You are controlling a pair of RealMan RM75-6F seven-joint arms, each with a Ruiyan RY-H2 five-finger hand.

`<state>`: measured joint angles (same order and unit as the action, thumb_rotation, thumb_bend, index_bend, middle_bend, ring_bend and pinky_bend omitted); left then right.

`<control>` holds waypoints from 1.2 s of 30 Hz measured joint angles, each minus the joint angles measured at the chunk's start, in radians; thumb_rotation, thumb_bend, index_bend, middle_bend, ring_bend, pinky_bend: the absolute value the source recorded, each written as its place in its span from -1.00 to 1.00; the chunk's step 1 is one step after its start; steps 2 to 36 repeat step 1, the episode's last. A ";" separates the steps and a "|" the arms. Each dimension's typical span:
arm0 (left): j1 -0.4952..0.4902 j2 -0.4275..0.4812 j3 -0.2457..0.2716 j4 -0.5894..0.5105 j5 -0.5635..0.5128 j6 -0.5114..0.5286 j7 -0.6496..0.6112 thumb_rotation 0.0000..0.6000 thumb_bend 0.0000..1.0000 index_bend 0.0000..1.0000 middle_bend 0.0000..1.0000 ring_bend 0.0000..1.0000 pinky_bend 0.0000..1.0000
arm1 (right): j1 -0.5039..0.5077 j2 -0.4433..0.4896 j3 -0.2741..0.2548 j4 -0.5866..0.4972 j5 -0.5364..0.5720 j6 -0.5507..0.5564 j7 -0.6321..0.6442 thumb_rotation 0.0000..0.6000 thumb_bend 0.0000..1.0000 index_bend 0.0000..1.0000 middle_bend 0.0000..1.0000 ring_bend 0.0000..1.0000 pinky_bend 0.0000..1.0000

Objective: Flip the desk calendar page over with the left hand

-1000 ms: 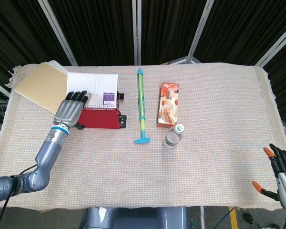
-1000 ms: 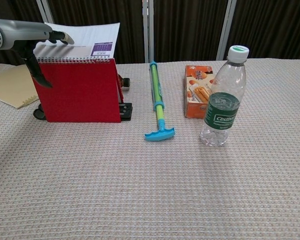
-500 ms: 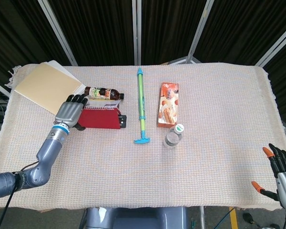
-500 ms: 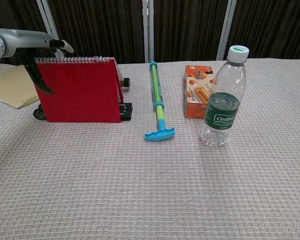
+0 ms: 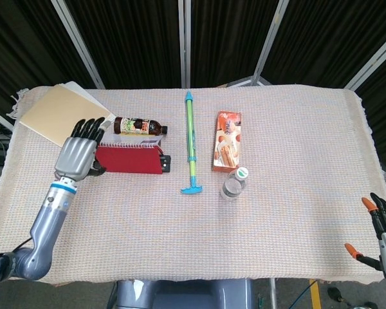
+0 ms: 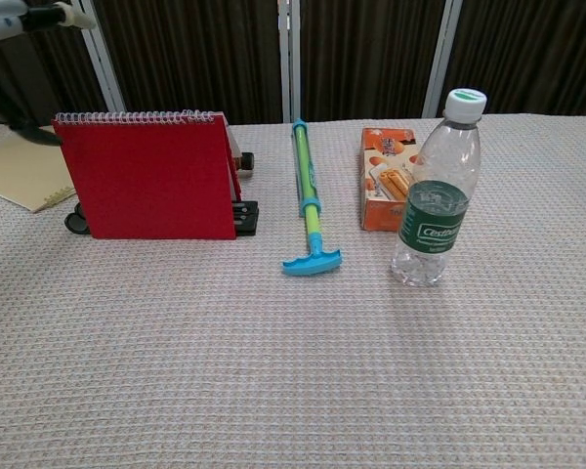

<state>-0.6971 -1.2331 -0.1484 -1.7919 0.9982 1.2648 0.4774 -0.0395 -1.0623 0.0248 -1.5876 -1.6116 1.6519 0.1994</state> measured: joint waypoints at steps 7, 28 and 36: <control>0.039 -0.002 0.033 -0.009 0.056 0.050 -0.008 1.00 -0.87 -1.00 -1.00 -1.00 -1.00 | 0.001 -0.001 0.001 0.001 0.002 -0.002 -0.003 1.00 -0.86 -0.96 -1.00 -1.00 -1.00; 0.039 -0.002 0.033 -0.009 0.056 0.050 -0.008 1.00 -0.87 -1.00 -1.00 -1.00 -1.00 | 0.001 -0.001 0.001 0.001 0.002 -0.002 -0.003 1.00 -0.86 -0.96 -1.00 -1.00 -1.00; 0.039 -0.002 0.033 -0.009 0.056 0.050 -0.008 1.00 -0.87 -1.00 -1.00 -1.00 -1.00 | 0.001 -0.001 0.001 0.001 0.002 -0.002 -0.003 1.00 -0.86 -0.96 -1.00 -1.00 -1.00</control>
